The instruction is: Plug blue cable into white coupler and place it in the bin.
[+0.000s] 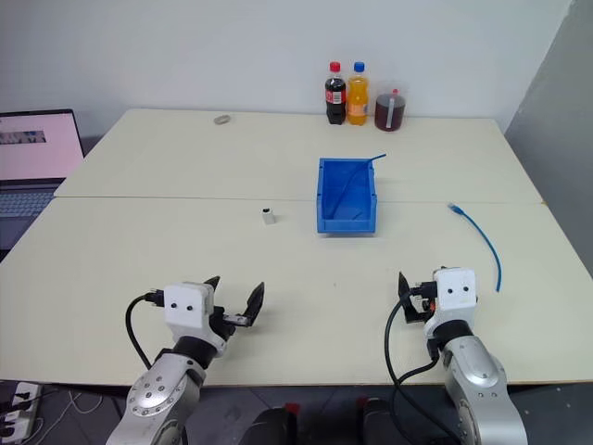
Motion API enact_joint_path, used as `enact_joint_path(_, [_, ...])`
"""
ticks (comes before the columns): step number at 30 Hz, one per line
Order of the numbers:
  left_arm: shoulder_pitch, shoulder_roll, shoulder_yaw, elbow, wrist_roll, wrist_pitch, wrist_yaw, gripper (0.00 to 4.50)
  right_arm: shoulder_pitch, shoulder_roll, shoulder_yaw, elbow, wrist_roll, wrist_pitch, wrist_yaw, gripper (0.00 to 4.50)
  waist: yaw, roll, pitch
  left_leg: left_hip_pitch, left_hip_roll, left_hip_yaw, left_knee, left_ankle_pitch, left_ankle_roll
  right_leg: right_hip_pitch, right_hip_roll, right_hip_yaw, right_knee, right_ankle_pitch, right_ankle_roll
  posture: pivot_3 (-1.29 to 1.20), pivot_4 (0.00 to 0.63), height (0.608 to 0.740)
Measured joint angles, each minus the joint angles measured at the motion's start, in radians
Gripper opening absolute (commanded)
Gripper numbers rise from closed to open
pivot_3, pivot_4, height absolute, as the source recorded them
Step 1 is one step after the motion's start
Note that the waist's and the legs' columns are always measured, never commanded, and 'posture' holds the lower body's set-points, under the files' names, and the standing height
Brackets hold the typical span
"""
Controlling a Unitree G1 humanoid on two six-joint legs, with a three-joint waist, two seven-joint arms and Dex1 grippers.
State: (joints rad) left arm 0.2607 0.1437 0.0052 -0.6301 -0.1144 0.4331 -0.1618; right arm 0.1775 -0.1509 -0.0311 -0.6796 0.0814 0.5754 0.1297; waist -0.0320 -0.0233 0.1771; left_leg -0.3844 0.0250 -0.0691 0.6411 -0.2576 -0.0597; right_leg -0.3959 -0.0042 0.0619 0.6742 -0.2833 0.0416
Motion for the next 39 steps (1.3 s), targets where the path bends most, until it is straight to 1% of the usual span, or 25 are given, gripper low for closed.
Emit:
enact_joint_path(10, [-0.003, 0.010, -0.002, 0.000, -0.003, 0.000, -0.007, 4.50, -0.003, 0.000, 0.006, 0.000, 0.001, -0.001, -0.003, 4.44, 0.000, 0.000, 0.000, 0.000, 0.001, 0.001, 0.000, -0.001, -0.001, -0.001, 0.001, 0.000, 0.000, 0.000, 0.000, 0.00, 0.150, 0.740])
enact_joint_path(23, [-0.065, 0.044, -0.064, 0.022, 0.002, 0.000, -0.037, 4.50, -0.036, -0.002, -0.010, 0.022, 0.002, 0.009, -0.004, 4.44, 0.000, 0.000, 0.000, 0.000, 0.001, 0.001, 0.000, -0.001, -0.001, -0.001, 0.002, 0.001, 0.000, 0.000, 0.000, 0.00, 0.150, 0.740])
enact_joint_path(26, [-0.115, 0.086, -0.078, 0.045, -0.001, -0.001, -0.077, 4.50, -0.083, 0.039, -0.066, 0.036, 0.034, 0.056, -0.034, 4.44, 0.000, 0.000, 0.000, 0.000, 0.001, 0.001, 0.000, -0.001, -0.001, -0.001, 0.002, 0.001, 0.001, 0.000, 0.000, 0.00, 0.150, 0.740])
enact_joint_path(30, [-0.219, 0.107, -0.078, 0.069, -0.039, 0.025, -0.133, 4.50, -0.165, 0.038, -0.148, 0.065, 0.067, 0.098, -0.054, 4.44, 0.001, 0.000, 0.000, 0.000, 0.001, 0.001, 0.001, -0.001, -0.001, -0.001, 0.002, 0.001, 0.001, 0.000, 0.000, 0.00, 0.150, 0.740])
enact_joint_path(34, [-0.257, 0.111, -0.090, 0.091, -0.052, 0.051, -0.161, 4.50, -0.166, 0.010, -0.165, 0.083, 0.073, 0.110, -0.047, 4.44, 0.000, 0.000, 0.000, -0.001, 0.001, 0.003, 0.000, -0.001, -0.002, -0.001, 0.002, 0.002, 0.000, 0.000, -0.001, 0.00, 0.150, 0.740])
enact_joint_path(37, [-0.304, 0.115, -0.130, 0.111, -0.070, 0.081, -0.194, 4.50, -0.176, -0.034, -0.191, 0.109, 0.085, 0.123, -0.031, 4.44, 0.000, 0.000, 0.000, -0.001, 0.001, 0.003, 0.000, -0.001, -0.002, -0.001, 0.002, 0.003, 0.000, 0.000, -0.001, 0.00, 0.150, 0.740])
enact_joint_path(39, [-0.339, 0.102, -0.146, 0.124, -0.095, 0.146, -0.202, 4.50, -0.207, -0.063, -0.218, 0.135, 0.107, 0.169, -0.016, 4.44, 0.000, 0.000, 0.000, 0.000, 0.001, 0.004, 0.001, -0.001, -0.001, -0.001, 0.002, 0.003, 0.000, 0.000, 0.000, 0.00, 0.150, 0.740])
